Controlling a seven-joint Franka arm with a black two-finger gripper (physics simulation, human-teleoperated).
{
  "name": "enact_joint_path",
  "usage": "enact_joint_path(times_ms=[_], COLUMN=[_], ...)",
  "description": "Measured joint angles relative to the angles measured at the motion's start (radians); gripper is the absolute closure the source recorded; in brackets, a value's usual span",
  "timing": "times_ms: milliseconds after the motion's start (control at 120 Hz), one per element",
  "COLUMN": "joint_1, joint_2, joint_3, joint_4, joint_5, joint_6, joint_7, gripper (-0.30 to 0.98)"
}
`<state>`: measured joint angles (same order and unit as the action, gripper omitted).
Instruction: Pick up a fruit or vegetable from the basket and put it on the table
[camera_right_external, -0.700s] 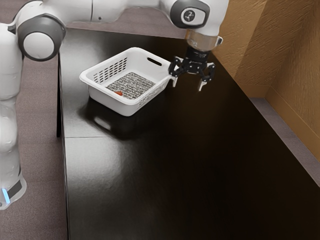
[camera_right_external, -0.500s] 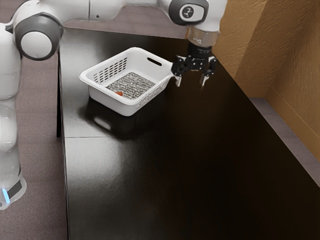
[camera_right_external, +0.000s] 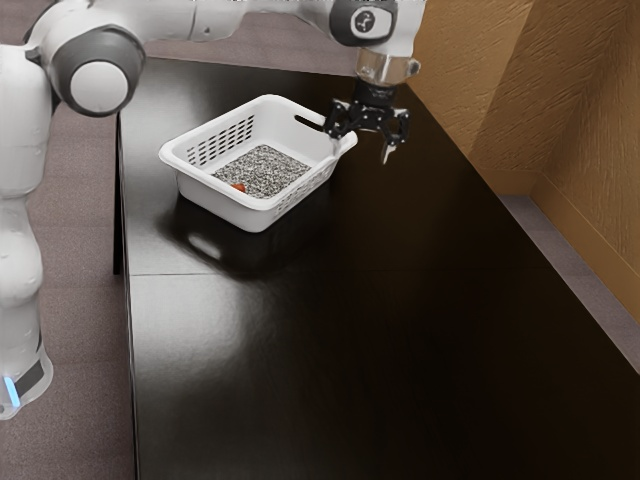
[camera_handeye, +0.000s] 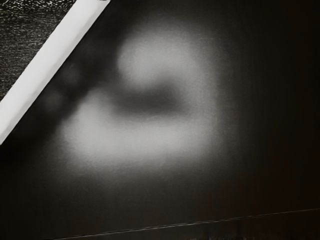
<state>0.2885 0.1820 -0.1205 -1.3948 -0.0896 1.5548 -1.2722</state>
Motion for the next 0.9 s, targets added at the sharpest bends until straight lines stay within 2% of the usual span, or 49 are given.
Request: enact_joint_path(times_ms=[175,367,542,625,675,717,808,900], joint_1=[-0.005,-0.03,-0.022,-0.152,-0.269,-0.311,-0.307,-0.284], joint_2=[-0.021,-0.238,-0.36,-0.462,-0.517,-0.55,-0.627,-0.62], joint_3=[0.002,0.032,0.131,0.267,0.391,0.443,0.479,0.486], joint_4=[-0.04,-0.346,-0.513,-0.612,-0.677,-0.721,-0.826,-0.858], joint_5=[0.03,0.036,0.038,0.049,0.072,0.086,0.105,0.114], joint_6=[0.062,0.215,0.321,0.359,0.383,0.4,0.436,0.467], joint_7=[0.284,0.546,0.724,0.789,0.82,0.843,0.887,0.926], gripper=[0.0,0.0,0.0,0.0,0.0,0.0,0.0,0.0])
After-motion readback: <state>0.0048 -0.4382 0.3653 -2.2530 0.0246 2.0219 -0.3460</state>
